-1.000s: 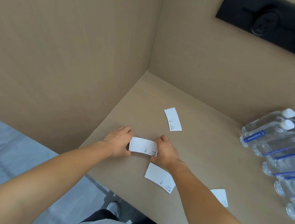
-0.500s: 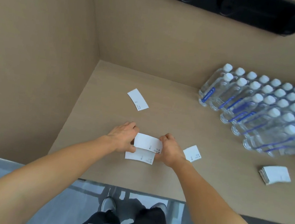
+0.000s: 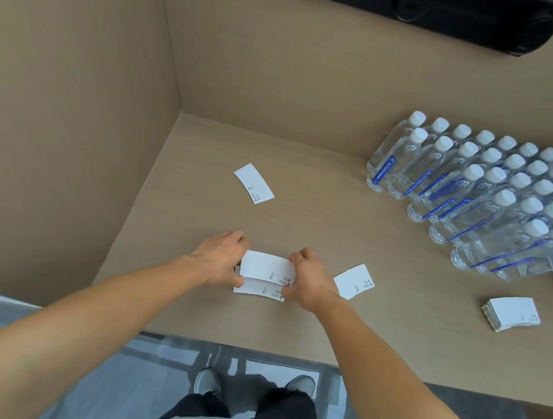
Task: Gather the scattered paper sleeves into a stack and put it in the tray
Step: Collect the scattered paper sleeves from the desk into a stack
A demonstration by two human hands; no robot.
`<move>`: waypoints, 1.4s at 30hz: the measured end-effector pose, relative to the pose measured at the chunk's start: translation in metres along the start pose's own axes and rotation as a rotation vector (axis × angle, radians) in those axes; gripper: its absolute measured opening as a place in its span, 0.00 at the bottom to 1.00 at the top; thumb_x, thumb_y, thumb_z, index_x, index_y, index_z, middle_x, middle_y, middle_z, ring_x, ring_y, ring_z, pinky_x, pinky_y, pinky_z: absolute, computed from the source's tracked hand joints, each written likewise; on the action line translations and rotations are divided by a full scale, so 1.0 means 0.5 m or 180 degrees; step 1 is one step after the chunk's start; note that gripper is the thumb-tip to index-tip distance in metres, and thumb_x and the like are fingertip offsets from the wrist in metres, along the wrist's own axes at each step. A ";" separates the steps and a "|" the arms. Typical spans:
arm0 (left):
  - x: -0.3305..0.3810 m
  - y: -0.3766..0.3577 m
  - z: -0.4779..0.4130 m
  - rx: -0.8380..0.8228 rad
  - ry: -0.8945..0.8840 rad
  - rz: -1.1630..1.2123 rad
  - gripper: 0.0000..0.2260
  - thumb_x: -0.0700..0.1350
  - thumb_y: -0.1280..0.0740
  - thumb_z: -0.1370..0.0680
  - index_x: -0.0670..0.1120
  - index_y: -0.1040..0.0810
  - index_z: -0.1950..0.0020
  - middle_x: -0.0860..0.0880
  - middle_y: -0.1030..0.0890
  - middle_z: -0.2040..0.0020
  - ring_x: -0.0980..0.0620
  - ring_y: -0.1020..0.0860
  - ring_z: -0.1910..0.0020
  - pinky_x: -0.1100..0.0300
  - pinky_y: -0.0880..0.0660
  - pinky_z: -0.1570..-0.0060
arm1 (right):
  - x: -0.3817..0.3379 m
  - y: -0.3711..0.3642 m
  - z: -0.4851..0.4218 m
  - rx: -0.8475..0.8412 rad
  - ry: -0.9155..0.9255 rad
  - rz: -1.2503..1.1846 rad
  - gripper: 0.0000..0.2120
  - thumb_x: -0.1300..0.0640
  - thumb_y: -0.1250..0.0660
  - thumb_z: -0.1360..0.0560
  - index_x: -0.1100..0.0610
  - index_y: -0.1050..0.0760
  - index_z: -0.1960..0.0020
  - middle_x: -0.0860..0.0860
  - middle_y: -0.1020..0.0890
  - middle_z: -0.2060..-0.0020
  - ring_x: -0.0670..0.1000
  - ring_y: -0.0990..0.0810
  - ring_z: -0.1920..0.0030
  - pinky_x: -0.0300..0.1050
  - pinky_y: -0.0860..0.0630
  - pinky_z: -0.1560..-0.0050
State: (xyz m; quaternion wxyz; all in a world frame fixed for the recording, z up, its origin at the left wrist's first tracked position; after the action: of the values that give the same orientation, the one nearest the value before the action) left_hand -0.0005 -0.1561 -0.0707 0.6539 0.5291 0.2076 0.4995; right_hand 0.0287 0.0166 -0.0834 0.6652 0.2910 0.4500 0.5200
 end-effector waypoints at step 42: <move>-0.058 0.015 0.008 0.0068 0.0063 -0.0002 0.18 0.54 0.32 0.25 0.47 0.28 0.39 0.49 0.29 0.40 0.47 0.29 0.38 0.51 0.26 0.43 | -0.025 0.019 -0.008 0.0008 0.0057 0.0062 0.21 0.50 0.34 0.23 0.56 0.28 0.33 0.52 0.26 0.41 0.56 0.23 0.44 0.48 0.24 0.46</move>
State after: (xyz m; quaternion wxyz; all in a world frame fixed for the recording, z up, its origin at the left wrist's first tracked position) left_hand -0.0126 -0.1837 -0.0698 0.6462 0.5310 0.2195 0.5023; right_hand 0.0201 0.0074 -0.0734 0.6557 0.2915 0.4538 0.5284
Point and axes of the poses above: each hand's wrist, its own z-axis away from the middle knuckle, its own y-axis out of the back of the hand, x = y × z, the point moved 8 cm from there along -z, towards the middle knuckle
